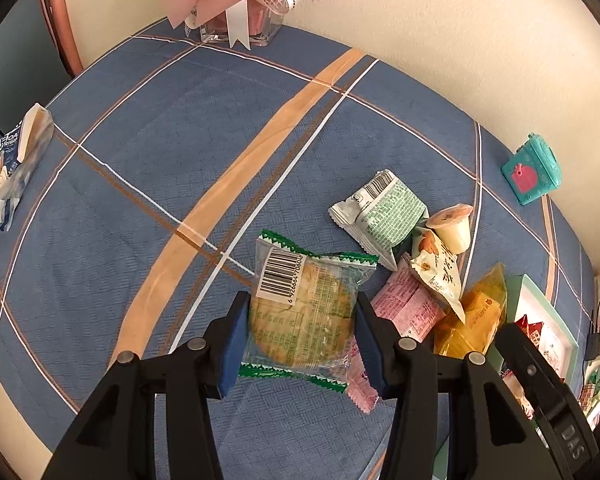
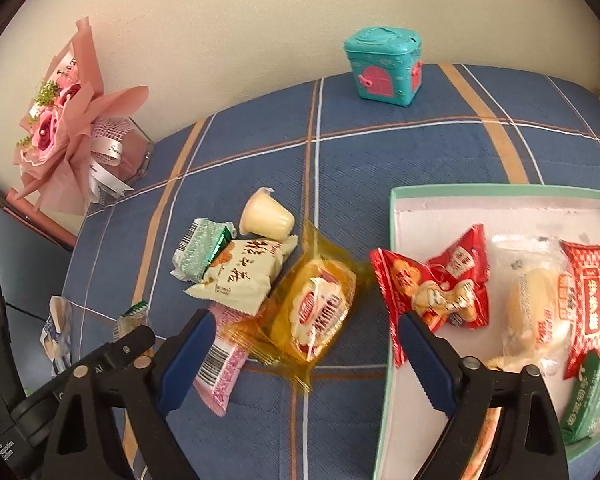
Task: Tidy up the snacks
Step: 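Close the left tool on the green-edged biscuit packet while the right tool grasps the yellow bread packet, then carry the biscuit packet and yellow bread packet over the white tray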
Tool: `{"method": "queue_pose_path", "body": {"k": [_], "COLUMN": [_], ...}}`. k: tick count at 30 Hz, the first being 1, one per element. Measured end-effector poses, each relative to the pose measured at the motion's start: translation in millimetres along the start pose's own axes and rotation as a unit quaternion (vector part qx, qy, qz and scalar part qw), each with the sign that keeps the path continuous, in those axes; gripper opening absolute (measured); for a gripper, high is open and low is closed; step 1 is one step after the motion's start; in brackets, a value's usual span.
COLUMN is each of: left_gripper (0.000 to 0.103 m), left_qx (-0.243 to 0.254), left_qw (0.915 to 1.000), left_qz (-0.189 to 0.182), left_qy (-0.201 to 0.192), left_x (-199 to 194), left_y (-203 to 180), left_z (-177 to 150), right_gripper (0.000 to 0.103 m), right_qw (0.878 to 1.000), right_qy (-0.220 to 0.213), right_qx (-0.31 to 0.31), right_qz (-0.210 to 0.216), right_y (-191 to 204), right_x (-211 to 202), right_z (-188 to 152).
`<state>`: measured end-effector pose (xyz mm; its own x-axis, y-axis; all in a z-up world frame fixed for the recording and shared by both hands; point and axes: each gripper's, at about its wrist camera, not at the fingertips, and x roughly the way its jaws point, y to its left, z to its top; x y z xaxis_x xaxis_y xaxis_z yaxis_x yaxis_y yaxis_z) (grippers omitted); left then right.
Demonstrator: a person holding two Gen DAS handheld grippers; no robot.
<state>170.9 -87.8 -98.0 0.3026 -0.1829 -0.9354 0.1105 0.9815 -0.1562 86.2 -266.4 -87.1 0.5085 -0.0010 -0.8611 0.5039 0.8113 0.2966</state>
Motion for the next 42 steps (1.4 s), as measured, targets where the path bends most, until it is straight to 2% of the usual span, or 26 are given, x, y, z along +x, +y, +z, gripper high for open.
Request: {"method": "queue_pose_path", "body": {"k": [2, 10, 19, 25, 30, 36, 42], "left_gripper": [0.052, 0.052, 0.052, 0.052, 0.052, 0.052, 0.052], "left_qx": [0.001, 0.004, 0.006, 0.006, 0.011, 0.028, 0.041], "left_qw": [1.0, 0.9999, 0.9998, 0.9998, 0.9999, 0.9996, 0.999], "left_qz": [-0.001, -0.003, 0.0, 0.002, 0.003, 0.005, 0.005], "left_qy": [0.002, 0.009, 0.017, 0.016, 0.011, -0.004, -0.019], "left_x": [2.6, 12.6, 24.1, 23.8, 18.8, 5.6, -9.9], "left_y": [-1.4, -3.5, -3.6, -3.6, -4.6, -14.6, -25.9], "left_z": [0.9, 2.6, 2.6, 1.8, -1.0, -4.7, -5.6], "right_gripper": [0.08, 0.056, 0.055, 0.044, 0.042, 0.042, 0.042], "right_qw": [1.0, 0.999, 0.998, 0.998, 0.999, 0.998, 0.998], "right_qy": [0.004, 0.023, 0.04, 0.042, 0.037, 0.037, 0.021], "right_qx": [0.002, 0.022, 0.035, 0.036, 0.032, 0.05, 0.046], "right_qz": [0.0, 0.006, 0.014, 0.02, 0.011, 0.02, 0.028], "right_y": [0.0, -5.4, -5.9, -3.4, -4.0, -13.2, -18.5], "right_x": [5.3, 28.7, 50.1, 54.6, 46.9, 37.3, 7.5], "right_z": [1.2, 1.2, -2.0, -3.0, -3.4, -2.8, -1.5]}}
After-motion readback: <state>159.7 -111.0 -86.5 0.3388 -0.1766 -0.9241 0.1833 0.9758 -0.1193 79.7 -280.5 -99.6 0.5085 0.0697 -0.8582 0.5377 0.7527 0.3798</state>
